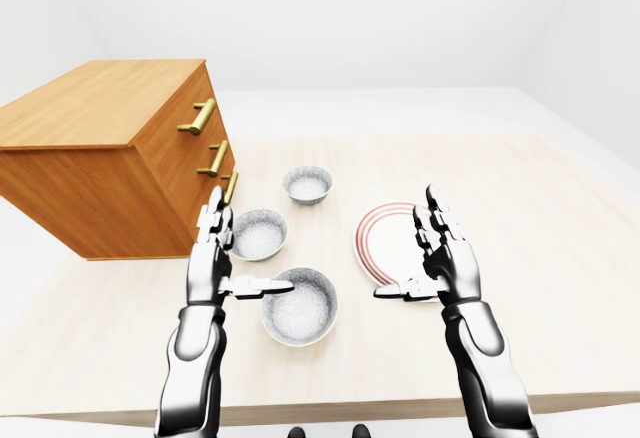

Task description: Put the bowl at the front on the plate.

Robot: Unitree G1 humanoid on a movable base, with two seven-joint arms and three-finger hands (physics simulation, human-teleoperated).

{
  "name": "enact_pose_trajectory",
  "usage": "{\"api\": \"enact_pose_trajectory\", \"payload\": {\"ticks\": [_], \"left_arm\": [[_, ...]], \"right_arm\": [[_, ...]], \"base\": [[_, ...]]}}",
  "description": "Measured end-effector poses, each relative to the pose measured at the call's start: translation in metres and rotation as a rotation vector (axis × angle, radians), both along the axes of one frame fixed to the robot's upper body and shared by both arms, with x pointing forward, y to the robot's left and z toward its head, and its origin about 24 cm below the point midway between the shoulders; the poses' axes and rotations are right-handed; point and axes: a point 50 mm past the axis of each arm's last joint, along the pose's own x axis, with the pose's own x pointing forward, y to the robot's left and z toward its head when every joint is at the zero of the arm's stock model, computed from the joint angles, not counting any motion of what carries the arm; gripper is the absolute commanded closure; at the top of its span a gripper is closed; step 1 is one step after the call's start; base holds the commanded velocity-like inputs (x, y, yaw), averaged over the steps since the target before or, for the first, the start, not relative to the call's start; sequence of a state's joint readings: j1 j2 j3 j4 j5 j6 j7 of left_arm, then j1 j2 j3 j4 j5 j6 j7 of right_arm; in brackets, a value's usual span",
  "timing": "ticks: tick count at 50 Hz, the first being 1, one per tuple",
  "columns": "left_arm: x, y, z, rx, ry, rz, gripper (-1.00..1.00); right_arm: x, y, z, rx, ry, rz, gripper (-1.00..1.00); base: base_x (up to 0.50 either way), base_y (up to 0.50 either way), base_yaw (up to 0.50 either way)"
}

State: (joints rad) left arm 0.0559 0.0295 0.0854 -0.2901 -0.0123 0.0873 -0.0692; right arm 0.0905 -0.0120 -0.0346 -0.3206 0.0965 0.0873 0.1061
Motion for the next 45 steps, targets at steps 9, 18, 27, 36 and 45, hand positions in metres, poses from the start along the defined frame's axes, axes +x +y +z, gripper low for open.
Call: {"api": "enact_pose_trajectory", "payload": {"ticks": [9,18,27,36,45], "left_arm": [[0.0000,0.0008,0.0016,0.003,-0.007,0.001,-0.98],[-0.0022,0.0017,0.0005,0.004,-0.002,0.004,-0.98],[-0.0007,0.0013,0.0024,0.005,-0.010,0.001,-0.98],[-0.0007,0.0012,0.0029,0.005,-0.012,0.001,-0.98],[-0.0005,0.0015,0.0028,0.006,-0.011,0.001,-0.98]], "right_arm": [[0.0000,0.0001,-0.0003,-0.002,0.002,-0.002,-1.00],[-0.0028,-0.0003,-0.0003,0.001,0.001,-0.003,-1.00],[-0.0014,0.0006,0.0013,0.001,-0.006,0.001,-1.00],[-0.0014,0.0013,0.0011,-0.005,-0.005,0.003,-1.00],[-0.0007,0.0012,0.0006,-0.017,-0.002,-0.004,-1.00]], "base": [[0.00,0.00,0.00],[0.11,0.00,0.00],[0.18,0.00,0.00],[0.00,0.00,0.00],[0.00,0.00,0.00]]}}
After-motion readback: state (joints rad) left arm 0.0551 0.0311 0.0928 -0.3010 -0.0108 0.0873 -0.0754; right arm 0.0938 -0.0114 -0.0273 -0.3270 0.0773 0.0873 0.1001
